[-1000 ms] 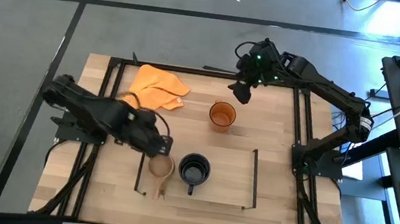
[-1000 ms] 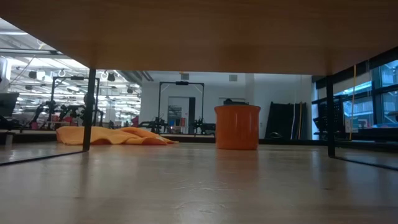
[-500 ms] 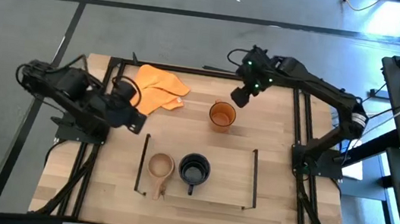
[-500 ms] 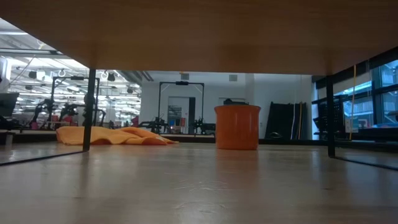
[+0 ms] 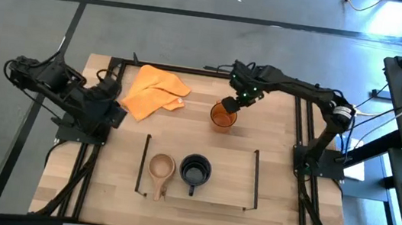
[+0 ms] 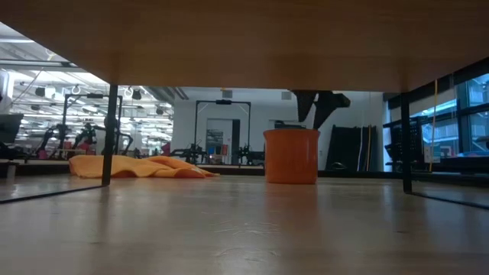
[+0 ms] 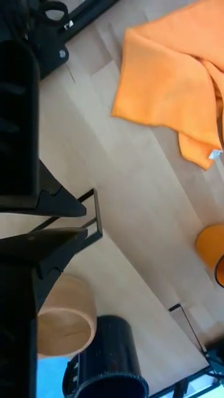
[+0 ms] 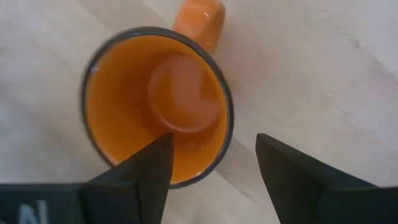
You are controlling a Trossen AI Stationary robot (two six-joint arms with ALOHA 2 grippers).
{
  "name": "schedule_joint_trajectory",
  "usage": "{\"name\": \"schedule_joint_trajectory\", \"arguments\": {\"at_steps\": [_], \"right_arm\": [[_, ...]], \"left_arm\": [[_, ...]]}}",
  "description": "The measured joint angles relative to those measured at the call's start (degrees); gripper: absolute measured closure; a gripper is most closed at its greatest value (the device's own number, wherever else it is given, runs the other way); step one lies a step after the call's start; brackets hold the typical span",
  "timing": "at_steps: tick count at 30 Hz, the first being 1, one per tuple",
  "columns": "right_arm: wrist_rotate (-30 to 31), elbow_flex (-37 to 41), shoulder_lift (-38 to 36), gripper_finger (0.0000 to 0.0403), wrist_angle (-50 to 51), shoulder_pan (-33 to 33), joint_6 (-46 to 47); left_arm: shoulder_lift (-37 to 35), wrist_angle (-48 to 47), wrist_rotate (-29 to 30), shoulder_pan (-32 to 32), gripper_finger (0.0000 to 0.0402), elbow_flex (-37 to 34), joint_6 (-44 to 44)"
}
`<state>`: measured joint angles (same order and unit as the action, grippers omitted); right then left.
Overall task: Stack small to large cups/mugs on shelf
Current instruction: Put the orange mug on the shelf
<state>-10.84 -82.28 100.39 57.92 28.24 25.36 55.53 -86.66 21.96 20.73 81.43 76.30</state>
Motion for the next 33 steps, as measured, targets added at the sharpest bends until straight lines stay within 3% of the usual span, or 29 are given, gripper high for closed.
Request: {"name": "schedule_joint_trajectory", "arguments": {"at_steps": [9,21,25,33], "right_arm": [[4.2,0.0,2.5,0.0173,-0.4,-0.9,1.4],[3.7,0.0,8.7,0.0179,-1.9,-0.9,1.4],[3.7,0.0,8.7,0.0223,-1.8,-0.9,0.2],[2.9,-0.1,8.5,0.0376,-1.4,-1.0,-3.4]], "left_arm": [[-7.4,0.6,0.4,0.0,0.0369,-5.8,3.2],[-8.4,1.7,1.3,0.0,0.037,-6.3,4.6],[-8.4,2.6,1.3,0.0,0.037,-6.3,4.6],[-8.4,2.6,1.3,0.0,0.037,-6.3,5.1]]}}
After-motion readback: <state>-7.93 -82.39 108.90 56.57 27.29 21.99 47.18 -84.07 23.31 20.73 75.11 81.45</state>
